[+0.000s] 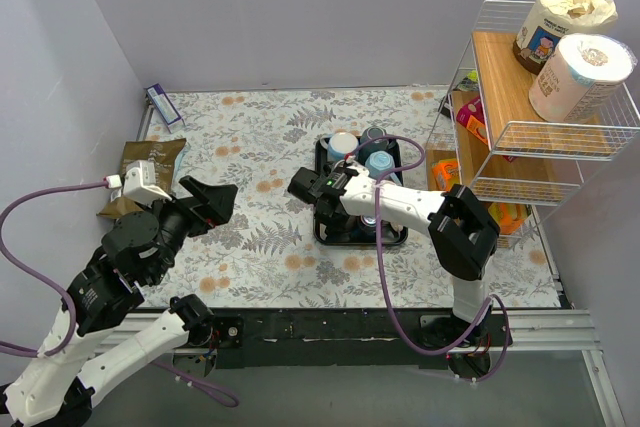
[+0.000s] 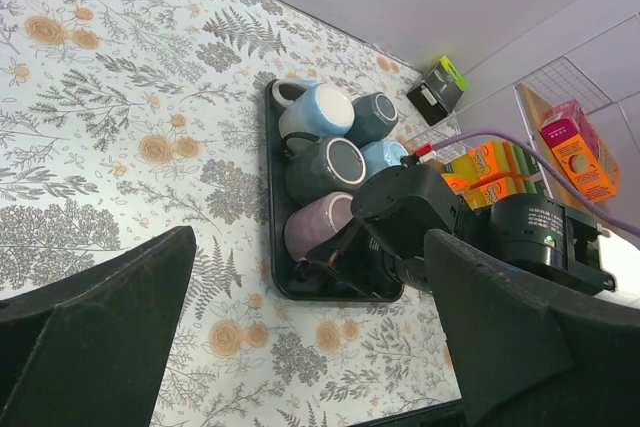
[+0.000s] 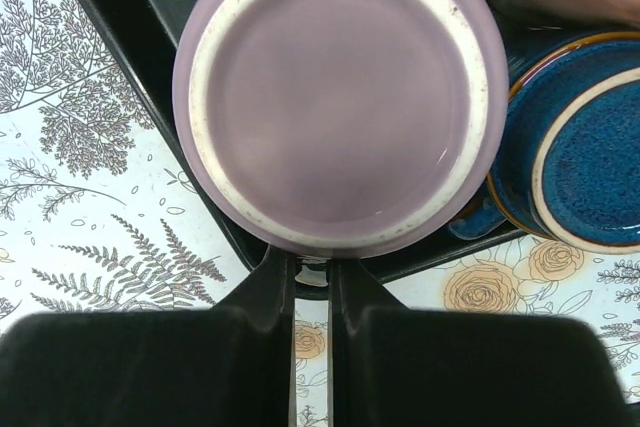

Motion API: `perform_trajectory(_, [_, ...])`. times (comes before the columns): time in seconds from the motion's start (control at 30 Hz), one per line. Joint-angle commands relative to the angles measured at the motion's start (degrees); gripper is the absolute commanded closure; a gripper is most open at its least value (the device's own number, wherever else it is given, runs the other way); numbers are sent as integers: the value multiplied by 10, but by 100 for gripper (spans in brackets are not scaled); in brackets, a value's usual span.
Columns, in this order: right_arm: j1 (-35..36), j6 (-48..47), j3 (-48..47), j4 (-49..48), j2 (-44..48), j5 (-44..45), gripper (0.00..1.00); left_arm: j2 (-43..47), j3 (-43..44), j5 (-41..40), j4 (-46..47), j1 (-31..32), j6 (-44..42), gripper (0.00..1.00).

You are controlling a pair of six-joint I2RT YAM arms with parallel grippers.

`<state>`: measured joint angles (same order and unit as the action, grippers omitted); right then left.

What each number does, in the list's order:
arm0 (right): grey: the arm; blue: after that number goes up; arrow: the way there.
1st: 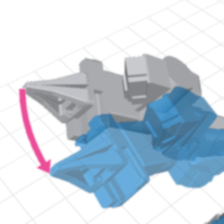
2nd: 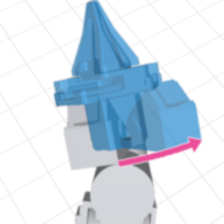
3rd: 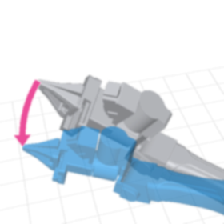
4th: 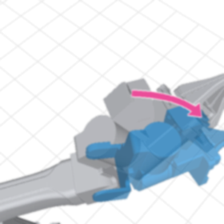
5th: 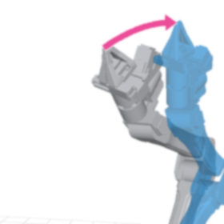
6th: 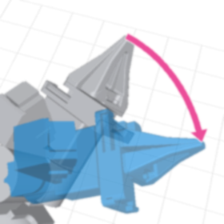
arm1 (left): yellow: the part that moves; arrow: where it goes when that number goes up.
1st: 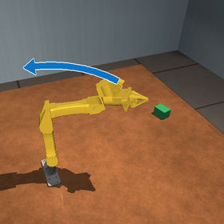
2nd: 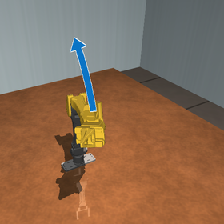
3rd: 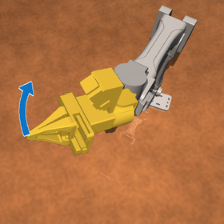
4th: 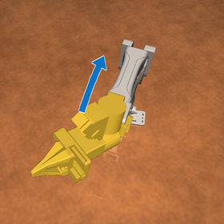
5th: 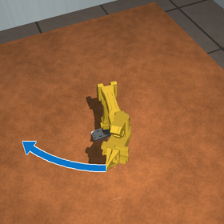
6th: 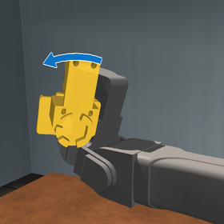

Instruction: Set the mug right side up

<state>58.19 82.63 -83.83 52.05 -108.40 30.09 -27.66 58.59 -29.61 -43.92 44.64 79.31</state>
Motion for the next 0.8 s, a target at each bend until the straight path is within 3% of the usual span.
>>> perform_trajectory(0.0, [-8, 6, -10, 14, 1, 46, 99, 8, -3, -16, -12, 2, -4, 2])
perform_trajectory(0.43, [-5, -128, 9, -61, 96, 24, 99, 5, -21, 16, 16, 2, 23, 2])
perform_trajectory(0.63, [-17, -185, 12, -119, 179, -63, 99, -43, -19, 135, 79, 2, 3, 2])
perform_trajectory(0.77, [-53, -228, 39, -185, 237, -140, 99, -80, -15, 128, 136, 2, 9, 2])
